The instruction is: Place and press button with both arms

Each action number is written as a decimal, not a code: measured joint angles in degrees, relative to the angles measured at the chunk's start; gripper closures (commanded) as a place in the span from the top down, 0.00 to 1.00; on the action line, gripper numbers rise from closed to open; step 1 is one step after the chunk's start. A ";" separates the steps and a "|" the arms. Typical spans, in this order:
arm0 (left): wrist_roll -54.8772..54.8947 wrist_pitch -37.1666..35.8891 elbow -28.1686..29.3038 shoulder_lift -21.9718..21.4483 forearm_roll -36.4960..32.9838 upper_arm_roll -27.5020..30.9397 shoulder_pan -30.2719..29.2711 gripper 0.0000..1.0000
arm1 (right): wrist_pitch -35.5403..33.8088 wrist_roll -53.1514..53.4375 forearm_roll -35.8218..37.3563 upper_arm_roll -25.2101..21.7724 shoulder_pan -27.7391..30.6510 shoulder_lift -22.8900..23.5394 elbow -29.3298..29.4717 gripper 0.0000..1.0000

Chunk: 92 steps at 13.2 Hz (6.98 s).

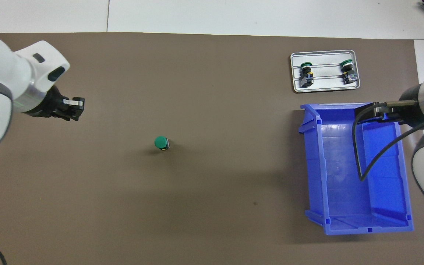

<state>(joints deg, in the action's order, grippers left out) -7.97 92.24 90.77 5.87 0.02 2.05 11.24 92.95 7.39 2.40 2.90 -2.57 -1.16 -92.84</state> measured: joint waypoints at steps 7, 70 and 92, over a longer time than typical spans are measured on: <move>6.18 -5.15 -5.07 -0.90 0.29 -0.65 -3.88 1.00 | 0.00 0.00 0.00 0.00 0.00 0.00 0.00 1.00; 6.22 2.65 -3.16 -0.88 0.30 -0.53 -4.04 1.00 | 28.00 61.93 10.44 1.33 -40.32 41.41 20.97 0.88; 6.22 2.65 -3.15 -0.88 0.30 -0.53 -4.04 1.00 | 24.46 61.93 12.62 1.31 -41.52 37.39 19.43 0.00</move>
<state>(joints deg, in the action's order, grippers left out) -1.75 94.89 87.61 4.99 0.32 1.53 7.21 117.41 69.32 15.02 4.21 -44.10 36.23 -73.41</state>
